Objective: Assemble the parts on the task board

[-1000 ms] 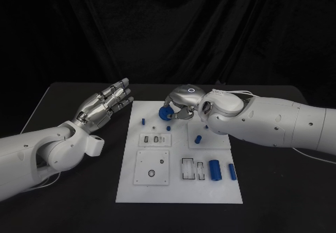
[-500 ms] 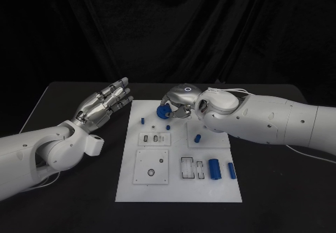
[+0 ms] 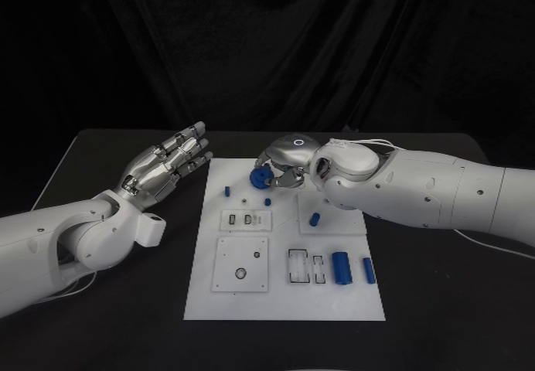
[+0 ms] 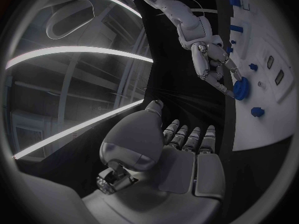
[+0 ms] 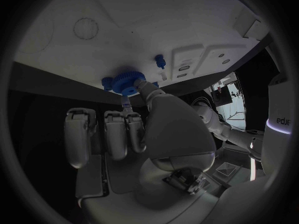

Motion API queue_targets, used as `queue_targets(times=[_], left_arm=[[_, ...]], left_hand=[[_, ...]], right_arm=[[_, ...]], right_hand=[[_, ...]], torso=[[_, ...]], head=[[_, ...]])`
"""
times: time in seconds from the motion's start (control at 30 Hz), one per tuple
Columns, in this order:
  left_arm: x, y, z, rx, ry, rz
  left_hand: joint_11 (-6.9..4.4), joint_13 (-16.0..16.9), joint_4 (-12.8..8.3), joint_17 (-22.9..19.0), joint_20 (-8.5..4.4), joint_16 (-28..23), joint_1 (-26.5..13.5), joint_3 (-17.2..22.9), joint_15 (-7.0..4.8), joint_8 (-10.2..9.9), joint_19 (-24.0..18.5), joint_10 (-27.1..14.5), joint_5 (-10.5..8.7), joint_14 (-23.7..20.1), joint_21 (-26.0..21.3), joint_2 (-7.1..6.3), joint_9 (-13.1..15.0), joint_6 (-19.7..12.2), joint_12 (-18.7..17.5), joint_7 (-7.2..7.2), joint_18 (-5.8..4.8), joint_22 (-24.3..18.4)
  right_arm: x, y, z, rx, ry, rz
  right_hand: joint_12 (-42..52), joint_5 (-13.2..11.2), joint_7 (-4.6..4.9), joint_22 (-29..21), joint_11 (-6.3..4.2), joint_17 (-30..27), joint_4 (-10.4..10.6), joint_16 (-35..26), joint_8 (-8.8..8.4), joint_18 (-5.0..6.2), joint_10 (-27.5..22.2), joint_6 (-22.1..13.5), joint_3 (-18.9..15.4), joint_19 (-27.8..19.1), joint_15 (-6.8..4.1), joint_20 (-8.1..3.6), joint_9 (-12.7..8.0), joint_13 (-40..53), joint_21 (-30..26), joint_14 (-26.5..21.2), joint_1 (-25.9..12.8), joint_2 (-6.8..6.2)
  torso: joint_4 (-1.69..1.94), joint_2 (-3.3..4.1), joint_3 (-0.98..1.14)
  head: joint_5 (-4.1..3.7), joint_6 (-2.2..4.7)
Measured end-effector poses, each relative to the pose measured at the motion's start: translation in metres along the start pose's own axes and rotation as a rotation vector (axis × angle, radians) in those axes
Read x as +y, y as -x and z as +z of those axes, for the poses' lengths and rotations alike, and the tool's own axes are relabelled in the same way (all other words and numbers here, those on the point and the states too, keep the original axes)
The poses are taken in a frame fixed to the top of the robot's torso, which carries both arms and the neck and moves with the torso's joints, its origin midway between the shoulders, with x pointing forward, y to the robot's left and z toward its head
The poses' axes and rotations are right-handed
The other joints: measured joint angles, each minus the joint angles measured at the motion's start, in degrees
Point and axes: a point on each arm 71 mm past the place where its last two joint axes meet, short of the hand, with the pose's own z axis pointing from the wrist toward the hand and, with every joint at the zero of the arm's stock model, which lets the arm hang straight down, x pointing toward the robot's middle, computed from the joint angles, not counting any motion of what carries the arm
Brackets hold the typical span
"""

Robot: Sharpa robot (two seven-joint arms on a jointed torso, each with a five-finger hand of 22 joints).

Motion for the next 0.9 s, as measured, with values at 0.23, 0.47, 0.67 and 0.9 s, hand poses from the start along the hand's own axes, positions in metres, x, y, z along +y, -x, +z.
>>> queue_targets(times=[0.23, 0.47, 0.67, 0.9], left_arm=[[0.0, 0.0, 0.0, 0.001, 0.0, -0.001], [0.0, 0.0, 0.0, 0.002, 0.0, -0.001], [0.0, 0.0, 0.001, 0.003, 0.0, -0.002], [0.0, 0.001, -0.001, 0.002, 0.0, -0.002]], left_hand=[[0.0, 0.0, 0.0, 0.0, 0.0, 0.0, 0.0, 0.0, 0.0, 0.0, 0.0, 0.0, 0.0, 0.0, 0.0, 0.0, 0.0, 0.0, 0.0, 0.0, 0.0, 0.0], [0.0, 0.0, 0.0, 0.01, 0.16, 0.0, 0.0, 0.0, 0.0, 0.0, -0.16, 0.0, -0.01, 0.0, 0.0, 0.0, 0.0, 0.0, 0.0, 0.0, 0.0, -0.01], [0.0, 0.0, 0.0, 0.02, 0.2, 0.0, 0.0, -0.01, 0.0, 0.0, -0.2, 0.0, -0.01, 0.0, 0.0, 0.0, -0.01, 0.0, 0.0, 0.0, 0.0, -0.01], [0.0, 0.0, 0.01, 0.03, 0.2, 0.0, 0.0, -0.01, 0.0, 0.0, -0.2, 0.0, -0.01, 0.0, 0.0, 0.0, -0.01, 0.0, 0.0, 0.0, 0.0, -0.01]], right_arm=[[0.0, -0.001, 0.0, 0.01, -0.001, 0.0], [-0.001, -0.001, -0.001, 0.016, -0.004, 0.0], [-0.003, -0.002, -0.001, 0.021, -0.009, 0.0], [-0.011, -0.001, -0.01, 0.006, -0.022, 0.004]], right_hand=[[0.0, -1.51, -0.07, 0.0, 0.0, 0.0, 0.0, 0.0, 0.06, 0.0, 0.0, -1.36, 0.0, 0.21, 0.0, -0.21, -0.74, 0.0, -0.24, 0.0, -0.24, -0.24], [0.0, -1.67, -0.18, -0.01, -0.2, -0.01, -0.16, 0.0, 0.06, 0.0, 0.2, -2.45, 0.16, 0.2, 0.0, -0.23, -1.16, 0.0, -0.65, 0.0, -0.24, -0.24], [0.0, -1.67, -0.18, -0.01, -0.2, -0.01, -0.31, 0.0, 0.06, 0.01, 0.2, -2.45, 0.31, 0.01, 0.0, -0.42, -1.29, 0.0, -0.86, 0.0, -0.24, -0.24], [0.0, -1.51, -0.18, -0.02, -0.2, -0.01, -0.1, 0.0, 0.06, 0.0, 0.2, -2.45, 0.41, 0.0, 0.0, -0.42, -1.35, 0.0, -1.31, 0.0, -0.24, -0.24]], torso=[[0.07, 0.0, 0.02], [0.04, -0.01, 0.02], [0.02, -0.03, 0.02], [0.03, -0.01, 0.01]], head=[[-0.07, -0.06], [0.1, -0.14], [0.15, -0.14], [0.2, 0.08]])
